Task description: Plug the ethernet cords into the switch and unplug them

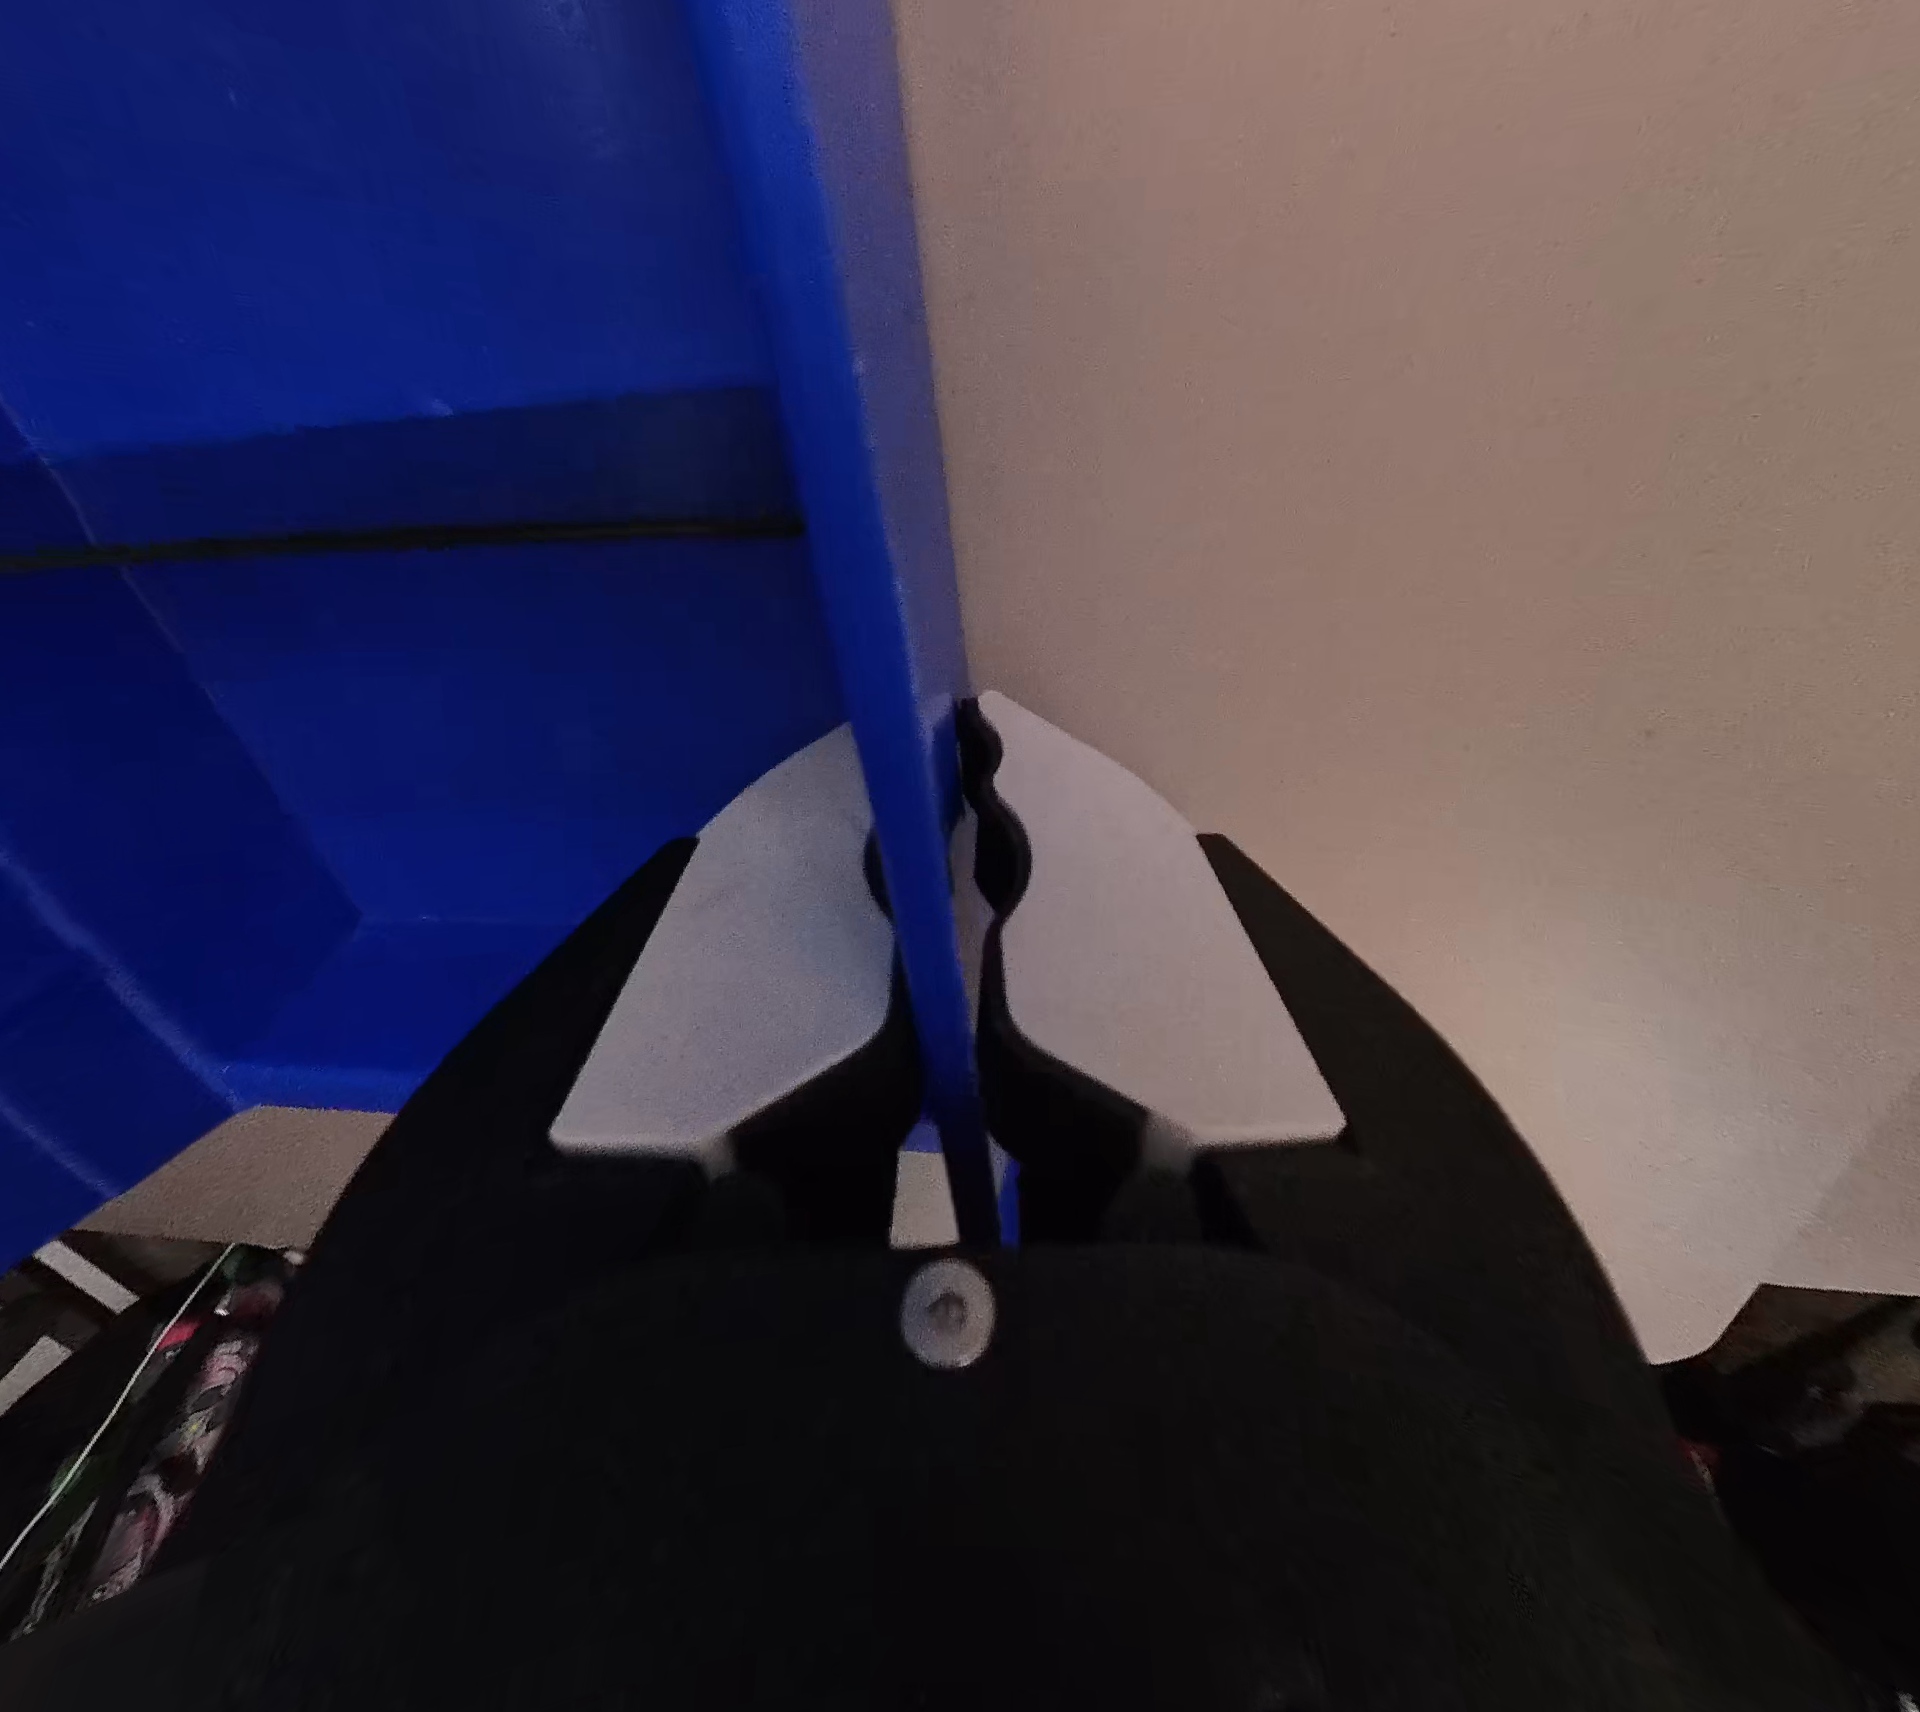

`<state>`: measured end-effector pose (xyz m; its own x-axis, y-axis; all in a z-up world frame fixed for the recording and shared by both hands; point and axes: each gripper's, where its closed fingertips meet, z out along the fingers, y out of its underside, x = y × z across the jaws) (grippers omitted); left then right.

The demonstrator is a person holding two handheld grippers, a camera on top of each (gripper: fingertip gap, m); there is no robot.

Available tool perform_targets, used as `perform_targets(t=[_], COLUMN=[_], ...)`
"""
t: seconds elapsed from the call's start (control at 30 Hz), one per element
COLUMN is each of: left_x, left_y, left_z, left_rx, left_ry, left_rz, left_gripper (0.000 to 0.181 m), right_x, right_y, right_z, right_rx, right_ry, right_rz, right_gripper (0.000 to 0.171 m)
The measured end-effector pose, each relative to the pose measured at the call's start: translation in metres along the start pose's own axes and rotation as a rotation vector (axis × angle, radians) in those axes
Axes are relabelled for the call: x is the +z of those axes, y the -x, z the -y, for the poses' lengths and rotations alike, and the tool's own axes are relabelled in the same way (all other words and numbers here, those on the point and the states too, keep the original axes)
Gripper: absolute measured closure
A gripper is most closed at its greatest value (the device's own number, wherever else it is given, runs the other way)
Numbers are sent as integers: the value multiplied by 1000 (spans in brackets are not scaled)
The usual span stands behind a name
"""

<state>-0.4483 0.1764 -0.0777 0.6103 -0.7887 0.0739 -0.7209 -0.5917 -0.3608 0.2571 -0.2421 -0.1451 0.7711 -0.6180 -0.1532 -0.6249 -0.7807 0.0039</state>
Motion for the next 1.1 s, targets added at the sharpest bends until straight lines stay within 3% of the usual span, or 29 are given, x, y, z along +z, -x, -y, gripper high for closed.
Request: perform_targets(t=[0.27, 0.73, 0.83, 0.97, 1.1], left_x=[-4, 1, -3, -24, -49], left_y=[-16, -21, -11, -3, -10], left_z=[-15, -3, 2, 14, 39], left_rx=[179, 141, 125, 139, 194], left_ry=[25, 26, -5, -101, -242], left_rz=[-16, -36, 42, 151, 221], left_gripper=[164, 164, 147, 137, 132], right_x=[0, 3, 2, -12, -59], right_y=[1, 9, 2, 3, 0], right_z=[-1, -10, -10, 4, 19], right_rx=[23, -24, -14, -85, -144], right_ry=[4, 25, 12, -164, -412], right_rz=[-1, -1, -85, -130, -248], right_gripper=[164, 164, 143, 135, 121])
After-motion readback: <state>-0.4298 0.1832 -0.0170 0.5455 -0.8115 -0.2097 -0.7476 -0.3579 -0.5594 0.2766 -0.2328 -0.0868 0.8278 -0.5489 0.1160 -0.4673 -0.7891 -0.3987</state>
